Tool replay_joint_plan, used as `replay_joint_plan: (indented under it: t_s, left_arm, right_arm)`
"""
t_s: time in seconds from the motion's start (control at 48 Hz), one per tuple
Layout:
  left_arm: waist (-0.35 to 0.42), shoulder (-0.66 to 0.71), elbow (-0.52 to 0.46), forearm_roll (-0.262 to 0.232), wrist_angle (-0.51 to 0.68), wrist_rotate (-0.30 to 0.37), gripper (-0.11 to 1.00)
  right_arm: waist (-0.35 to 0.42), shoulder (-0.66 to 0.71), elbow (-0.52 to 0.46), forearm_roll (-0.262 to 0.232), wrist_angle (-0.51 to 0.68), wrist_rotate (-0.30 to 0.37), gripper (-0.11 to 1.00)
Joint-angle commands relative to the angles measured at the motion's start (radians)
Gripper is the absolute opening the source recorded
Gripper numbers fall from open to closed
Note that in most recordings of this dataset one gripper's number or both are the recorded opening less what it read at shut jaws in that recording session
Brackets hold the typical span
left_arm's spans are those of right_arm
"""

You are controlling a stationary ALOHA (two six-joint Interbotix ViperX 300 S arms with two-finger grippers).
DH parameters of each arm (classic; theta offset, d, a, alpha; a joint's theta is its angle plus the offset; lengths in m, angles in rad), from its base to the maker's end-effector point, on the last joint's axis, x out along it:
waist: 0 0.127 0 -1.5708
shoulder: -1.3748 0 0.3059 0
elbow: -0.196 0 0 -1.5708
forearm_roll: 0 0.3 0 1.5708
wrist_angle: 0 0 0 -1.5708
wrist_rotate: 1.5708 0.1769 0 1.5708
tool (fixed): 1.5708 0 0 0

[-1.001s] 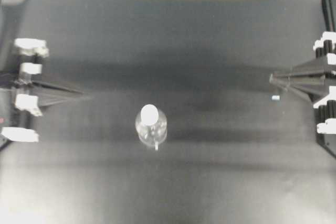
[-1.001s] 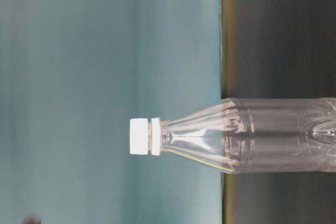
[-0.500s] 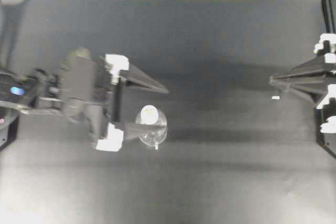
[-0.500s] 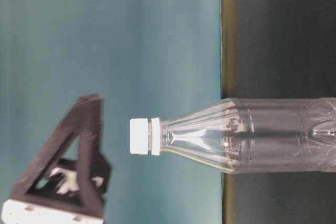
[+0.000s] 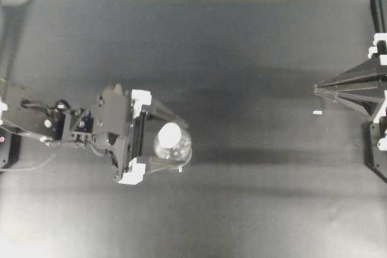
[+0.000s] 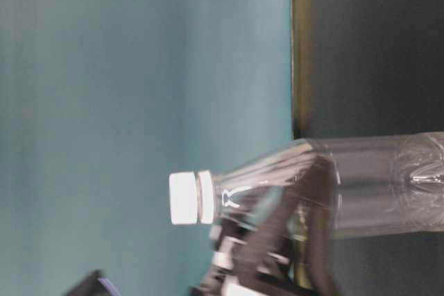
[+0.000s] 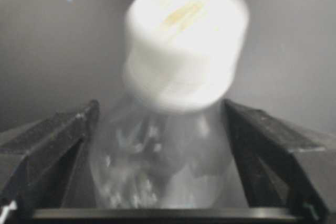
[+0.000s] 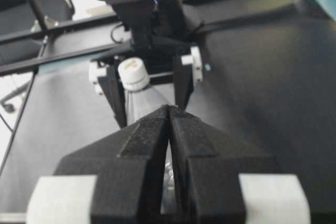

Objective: Open the bottle cap by holding the bottle with the left arm and twisting the cap with the right arm.
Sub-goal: 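Bring the right gripper over the bottle's white cap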

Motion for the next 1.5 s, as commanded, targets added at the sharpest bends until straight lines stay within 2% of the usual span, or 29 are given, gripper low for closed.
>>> replay_joint_plan:
  t_s: [0.0,0.063,0.167,0.292,0.396,0.459,0.563,0.667,0.75,0.938,1.001,1.042,1.209,1.48]
  left_arm:
    - [0.006,0.049,0.002,0.003,-0.034,-0.002,0.98]
    - [0.014,0.084,-0.003,0.003,-0.04,-0.002,0.98]
    - [0.02,0.147,-0.012,0.003,-0.043,-0.002,0.98]
    - [0.02,0.193,-0.021,0.003,-0.044,-0.003,0.98]
    - [0.02,0.201,-0.021,0.003,-0.044,-0.002,0.98]
    - [0.02,0.201,-0.021,0.003,-0.044,-0.002,0.97]
    - [0.015,0.199,-0.025,0.003,-0.044,-0.002,0.94]
    - [0.011,0.201,-0.026,0.003,-0.043,0.003,0.87]
    - [0.005,0.201,-0.029,0.003,-0.038,0.006,0.82]
    - [-0.003,0.201,-0.034,0.003,-0.025,0.008,0.82]
    - [-0.003,0.202,-0.038,0.003,-0.015,0.006,0.82]
    - [-0.003,0.202,-0.038,0.003,-0.012,0.006,0.82]
    - [-0.003,0.202,-0.035,0.003,-0.009,0.006,0.82]
    - [0.002,0.201,-0.037,0.003,-0.008,0.006,0.82]
  right_arm:
    - [-0.003,0.032,-0.043,0.008,0.008,0.034,0.0]
    - [-0.003,0.061,-0.064,0.015,0.041,0.067,0.0]
    - [0.005,0.135,-0.124,0.015,0.169,0.124,0.0]
    - [0.023,0.227,-0.224,0.018,0.305,0.149,0.0]
    - [0.051,0.327,-0.347,0.035,0.454,0.158,0.0]
    - [0.055,0.393,-0.423,0.06,0.554,0.167,0.0]
    - [0.044,0.526,-0.571,0.147,0.762,0.202,0.0]
    - [0.04,0.652,-0.713,0.164,0.916,0.236,0.03]
    - [0.032,0.758,-0.836,0.17,1.028,0.261,0.18]
    - [0.0,0.959,-1.117,0.172,1.203,0.333,0.71]
    - [-0.003,1.012,-1.187,0.17,1.236,0.339,0.82]
    - [-0.009,1.046,-1.23,0.169,1.252,0.344,0.85]
    - [-0.015,1.17,-1.348,0.169,1.266,0.402,0.81]
    - [-0.003,1.273,-1.397,0.169,1.266,0.422,0.81]
